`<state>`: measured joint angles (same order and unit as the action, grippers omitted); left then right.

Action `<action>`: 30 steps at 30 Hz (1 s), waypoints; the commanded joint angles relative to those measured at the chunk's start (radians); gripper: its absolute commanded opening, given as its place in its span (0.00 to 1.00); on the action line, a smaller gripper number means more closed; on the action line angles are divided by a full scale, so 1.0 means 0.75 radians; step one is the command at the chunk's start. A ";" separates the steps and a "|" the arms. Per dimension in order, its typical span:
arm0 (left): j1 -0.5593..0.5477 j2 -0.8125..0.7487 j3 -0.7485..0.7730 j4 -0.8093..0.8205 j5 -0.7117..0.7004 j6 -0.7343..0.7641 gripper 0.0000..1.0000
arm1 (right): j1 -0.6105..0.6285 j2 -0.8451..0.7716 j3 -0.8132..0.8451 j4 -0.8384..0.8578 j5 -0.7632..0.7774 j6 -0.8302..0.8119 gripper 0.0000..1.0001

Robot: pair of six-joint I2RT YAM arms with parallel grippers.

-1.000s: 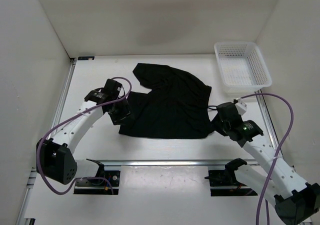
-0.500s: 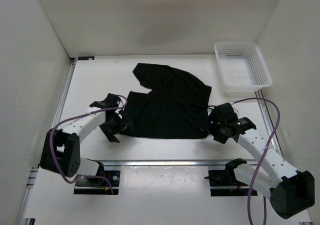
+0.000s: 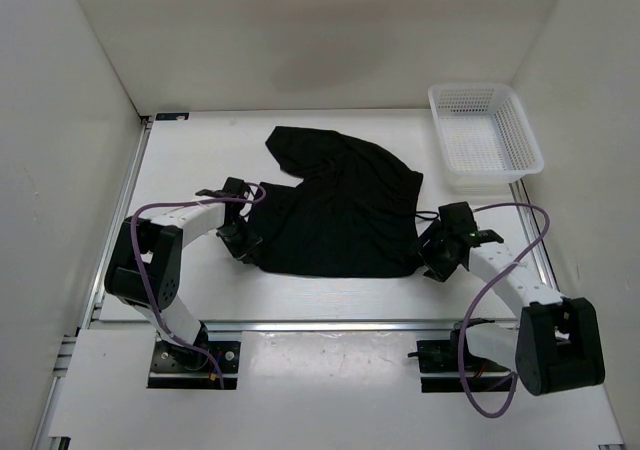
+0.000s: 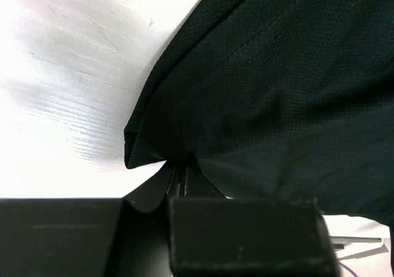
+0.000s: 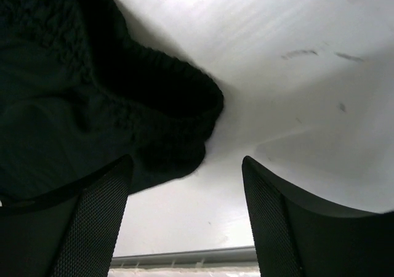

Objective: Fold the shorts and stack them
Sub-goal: Flatten the shorts out

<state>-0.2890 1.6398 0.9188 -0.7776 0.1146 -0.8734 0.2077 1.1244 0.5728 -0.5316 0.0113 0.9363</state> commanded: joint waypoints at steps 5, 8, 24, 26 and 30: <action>0.011 -0.043 0.063 0.020 0.007 0.015 0.10 | 0.024 0.159 -0.058 0.292 -0.013 0.036 0.47; 0.011 -0.074 0.076 0.020 0.019 0.027 0.10 | 0.024 0.172 0.029 0.263 0.038 0.024 0.00; 0.267 0.153 1.889 -0.440 -0.024 0.273 0.10 | -0.034 0.837 2.118 -0.226 -0.040 -0.344 0.00; 0.267 0.097 1.858 -0.418 -0.008 0.301 0.10 | -0.034 0.749 2.021 -0.206 -0.060 -0.369 0.00; 0.281 -0.116 1.445 -0.334 0.007 0.328 0.10 | -0.034 0.514 1.516 -0.043 -0.060 -0.383 0.00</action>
<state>-0.0879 1.6169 2.1765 -0.9684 0.1165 -0.6716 0.1909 1.5776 1.8896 -0.5644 -0.0288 0.6930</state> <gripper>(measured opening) 0.112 0.137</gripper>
